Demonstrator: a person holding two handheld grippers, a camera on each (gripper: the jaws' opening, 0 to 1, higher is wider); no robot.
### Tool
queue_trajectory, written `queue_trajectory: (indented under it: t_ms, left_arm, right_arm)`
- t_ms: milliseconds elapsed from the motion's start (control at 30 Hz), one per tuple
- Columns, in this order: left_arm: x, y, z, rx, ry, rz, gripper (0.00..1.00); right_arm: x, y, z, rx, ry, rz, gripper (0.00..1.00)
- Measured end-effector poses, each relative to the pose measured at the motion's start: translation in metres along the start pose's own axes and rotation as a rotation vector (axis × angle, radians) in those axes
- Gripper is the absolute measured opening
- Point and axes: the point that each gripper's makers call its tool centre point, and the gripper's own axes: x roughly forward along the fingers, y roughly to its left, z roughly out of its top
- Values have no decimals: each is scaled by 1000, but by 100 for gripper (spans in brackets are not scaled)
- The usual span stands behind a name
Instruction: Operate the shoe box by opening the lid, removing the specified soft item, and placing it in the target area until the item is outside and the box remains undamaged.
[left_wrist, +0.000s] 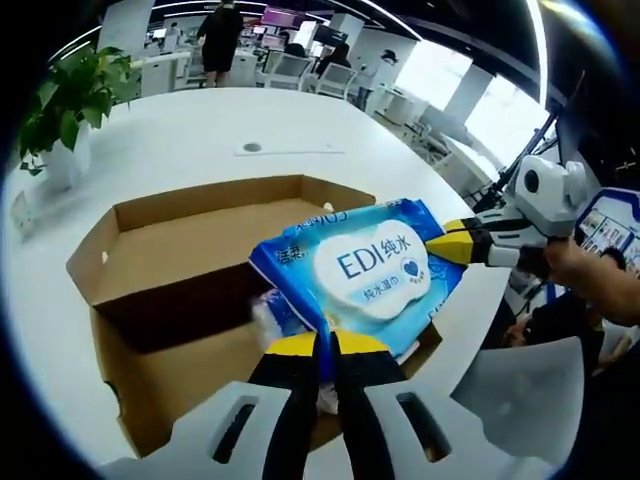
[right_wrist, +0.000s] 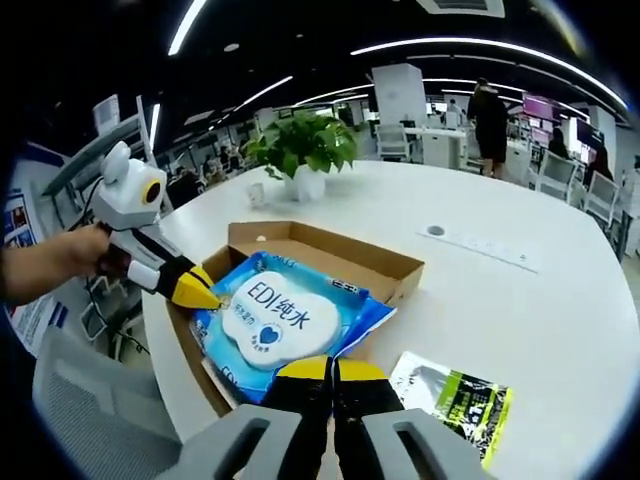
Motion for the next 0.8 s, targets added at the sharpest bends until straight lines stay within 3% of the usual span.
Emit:
queue_trajectory:
  t_ms: [800]
  left_arm:
    - [26, -48, 22, 16, 2, -35, 2]
  right_arm:
    - [-37, -45, -13, 46, -4, -59, 0]
